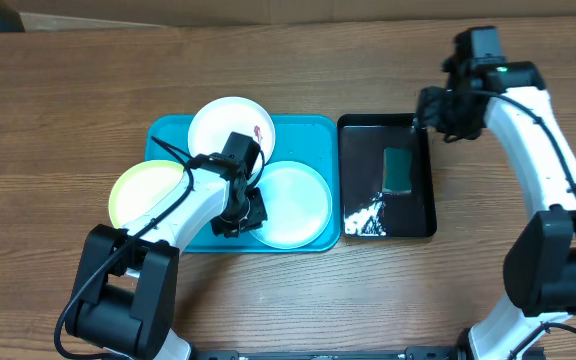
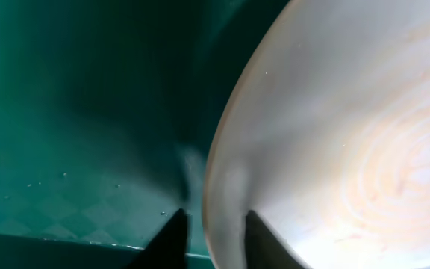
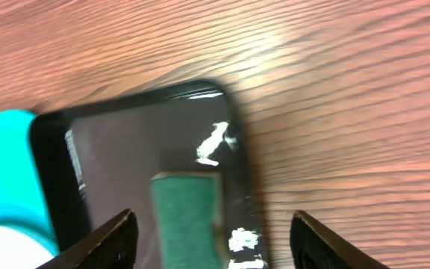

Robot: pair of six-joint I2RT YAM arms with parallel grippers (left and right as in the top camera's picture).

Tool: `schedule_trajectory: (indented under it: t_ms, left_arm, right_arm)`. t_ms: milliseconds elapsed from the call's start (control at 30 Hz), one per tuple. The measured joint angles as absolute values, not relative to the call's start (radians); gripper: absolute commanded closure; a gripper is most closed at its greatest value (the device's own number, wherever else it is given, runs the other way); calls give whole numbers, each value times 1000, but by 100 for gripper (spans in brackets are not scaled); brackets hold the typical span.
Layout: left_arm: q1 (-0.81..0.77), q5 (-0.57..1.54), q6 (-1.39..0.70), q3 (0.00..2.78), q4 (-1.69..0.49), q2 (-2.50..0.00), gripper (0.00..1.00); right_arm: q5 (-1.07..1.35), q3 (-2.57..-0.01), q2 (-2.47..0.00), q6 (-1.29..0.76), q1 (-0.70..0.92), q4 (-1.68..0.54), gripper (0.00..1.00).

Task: Clean dirty plates on tray and stack at the side
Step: 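Put the sponge back in the black tray and raise the right arm, then lift the light blue plate with the left gripper and carry it left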

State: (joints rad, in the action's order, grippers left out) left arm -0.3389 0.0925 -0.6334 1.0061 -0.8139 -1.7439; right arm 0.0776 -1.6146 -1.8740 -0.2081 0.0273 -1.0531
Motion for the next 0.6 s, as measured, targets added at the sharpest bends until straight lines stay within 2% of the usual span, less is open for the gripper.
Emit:
schedule_trajectory:
  t_ms: [33,233,600]
  left_arm:
    - [-339,93,-635,1004,-813,-1744,96]
    - [-339,108,-626,1008,-804,-1743,96]
    - [-339,125,-543,1143,-994,-1743,96]
  right_arm:
    - [77,-1615,-1874,-208,12,-1056,0]
    - [73,-1615,-1874,-205,-62,-1066,0]
    - [74,-1615,-1874,-205,-72,-1065,0]
